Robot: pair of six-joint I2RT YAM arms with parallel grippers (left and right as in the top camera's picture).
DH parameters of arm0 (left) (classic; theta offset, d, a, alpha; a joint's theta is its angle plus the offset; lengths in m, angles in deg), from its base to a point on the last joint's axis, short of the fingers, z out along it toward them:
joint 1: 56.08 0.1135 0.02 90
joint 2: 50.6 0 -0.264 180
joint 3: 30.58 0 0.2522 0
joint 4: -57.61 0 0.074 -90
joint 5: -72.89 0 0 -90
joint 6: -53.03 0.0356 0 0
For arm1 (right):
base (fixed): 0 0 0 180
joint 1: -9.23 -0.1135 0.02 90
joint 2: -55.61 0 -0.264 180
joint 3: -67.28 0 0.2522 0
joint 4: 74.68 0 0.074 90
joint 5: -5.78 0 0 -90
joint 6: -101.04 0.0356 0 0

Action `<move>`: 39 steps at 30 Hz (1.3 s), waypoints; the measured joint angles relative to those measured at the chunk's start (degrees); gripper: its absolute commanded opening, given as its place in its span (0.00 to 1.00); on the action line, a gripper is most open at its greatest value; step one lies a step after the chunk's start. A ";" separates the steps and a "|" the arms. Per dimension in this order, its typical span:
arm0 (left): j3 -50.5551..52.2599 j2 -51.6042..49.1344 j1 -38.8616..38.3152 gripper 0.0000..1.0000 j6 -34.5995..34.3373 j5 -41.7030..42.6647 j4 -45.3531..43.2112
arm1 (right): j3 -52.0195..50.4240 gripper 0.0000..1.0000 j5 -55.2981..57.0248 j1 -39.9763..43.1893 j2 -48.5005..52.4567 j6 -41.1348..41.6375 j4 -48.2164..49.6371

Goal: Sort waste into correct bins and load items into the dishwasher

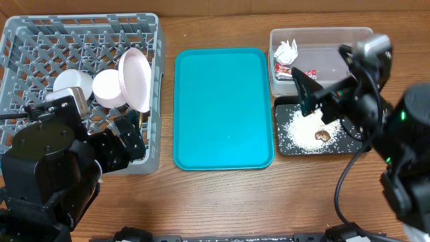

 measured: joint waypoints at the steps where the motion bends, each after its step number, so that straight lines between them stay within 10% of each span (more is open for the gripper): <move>1: 0.00 0.00 0.00 1.00 0.00 0.00 0.02 | -4.83 1.00 0.07 0.96 -2.40 -0.66 3.67; 17: 0.00 0.00 0.00 1.00 0.00 0.04 0.17 | -52.92 1.00 0.09 6.12 -34.97 -2.34 19.47; 39: 0.00 0.00 0.00 1.00 0.00 0.04 0.17 | -73.26 1.00 0.13 14.97 -53.35 -1.20 35.76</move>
